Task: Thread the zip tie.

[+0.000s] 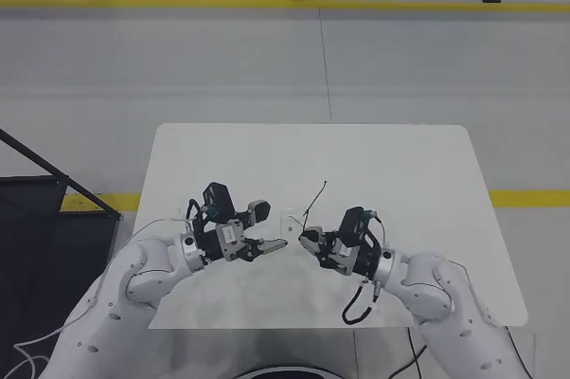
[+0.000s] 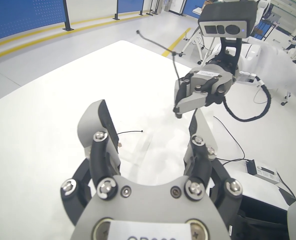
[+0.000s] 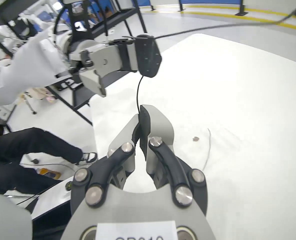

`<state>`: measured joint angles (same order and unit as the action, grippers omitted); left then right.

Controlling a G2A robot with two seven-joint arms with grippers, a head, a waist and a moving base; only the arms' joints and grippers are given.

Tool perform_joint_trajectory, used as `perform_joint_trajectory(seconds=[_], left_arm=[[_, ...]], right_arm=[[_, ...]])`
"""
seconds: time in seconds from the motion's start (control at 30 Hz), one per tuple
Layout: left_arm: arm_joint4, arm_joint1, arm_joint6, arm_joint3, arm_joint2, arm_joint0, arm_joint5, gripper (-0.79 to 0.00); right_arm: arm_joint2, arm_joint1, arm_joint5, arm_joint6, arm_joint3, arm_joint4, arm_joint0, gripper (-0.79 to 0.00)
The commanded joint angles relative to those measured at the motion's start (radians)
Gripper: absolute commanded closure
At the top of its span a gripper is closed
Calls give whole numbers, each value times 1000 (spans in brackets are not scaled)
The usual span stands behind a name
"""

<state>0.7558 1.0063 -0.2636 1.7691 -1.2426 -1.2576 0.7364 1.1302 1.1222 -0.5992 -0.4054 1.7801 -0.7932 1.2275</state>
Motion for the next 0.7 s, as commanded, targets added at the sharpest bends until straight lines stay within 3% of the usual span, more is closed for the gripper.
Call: perform_joint_trajectory(seconds=[0.0,0.13,0.2,0.4,0.67], left_arm=[[-22,0,-4,0,-1,-4,10,-693],[-111,-2,-34,-14,-2,-3,38,-785],[-197,-4,-69,-31,1,2,53,-785],[-616,-17,-332,-112,39,65,84,-785],[-616,-17,-332,-112,39,65,84,-785]], right_arm=[[-12,3,93,31,34,-115,19,0],[-47,9,248,86,91,-293,53,0],[-62,12,299,107,108,-366,63,0],[-82,16,368,156,131,-458,87,0],[-82,16,368,156,131,-458,87,0]])
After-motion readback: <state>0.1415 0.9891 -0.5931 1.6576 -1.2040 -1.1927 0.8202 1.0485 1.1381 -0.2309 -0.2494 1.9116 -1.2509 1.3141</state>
